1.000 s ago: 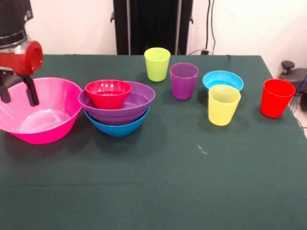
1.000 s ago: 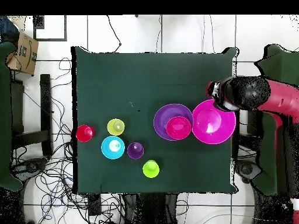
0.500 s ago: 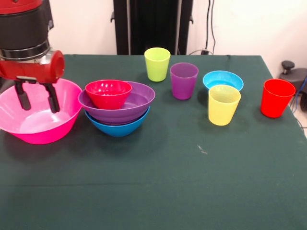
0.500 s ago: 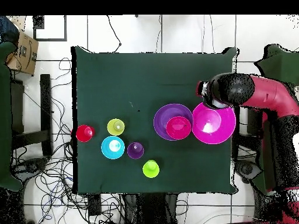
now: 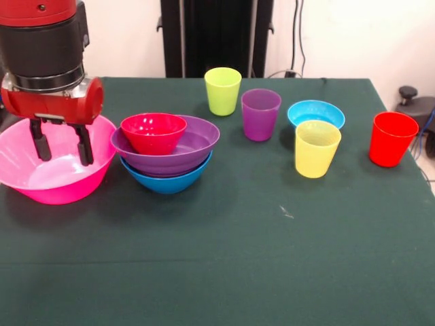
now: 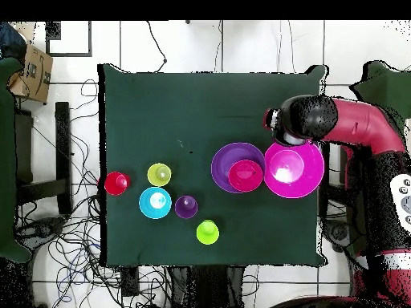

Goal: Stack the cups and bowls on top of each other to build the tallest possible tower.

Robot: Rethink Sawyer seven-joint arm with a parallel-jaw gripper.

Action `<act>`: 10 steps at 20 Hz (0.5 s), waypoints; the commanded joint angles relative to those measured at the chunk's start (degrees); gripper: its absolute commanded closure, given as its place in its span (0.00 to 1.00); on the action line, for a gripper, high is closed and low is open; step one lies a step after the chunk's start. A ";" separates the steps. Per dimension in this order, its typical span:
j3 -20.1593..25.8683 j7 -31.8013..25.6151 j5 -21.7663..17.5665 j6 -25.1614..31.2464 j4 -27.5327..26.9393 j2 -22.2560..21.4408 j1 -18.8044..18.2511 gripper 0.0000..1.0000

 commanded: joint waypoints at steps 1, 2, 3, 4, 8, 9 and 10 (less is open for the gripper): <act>-5.79 7.25 -0.03 1.96 -3.73 1.53 2.78 0.00; -6.19 7.62 0.07 1.73 -3.87 1.61 2.98 0.00; -6.54 7.71 0.35 1.88 -4.00 1.76 3.13 0.00; -6.95 7.89 0.45 1.64 -4.10 1.87 3.35 0.00; -8.36 9.05 1.15 0.51 -3.48 2.40 4.10 0.00; -8.60 9.37 1.40 0.10 -3.24 2.65 4.31 0.00; -8.99 9.69 1.46 -0.34 -3.17 2.75 4.58 0.00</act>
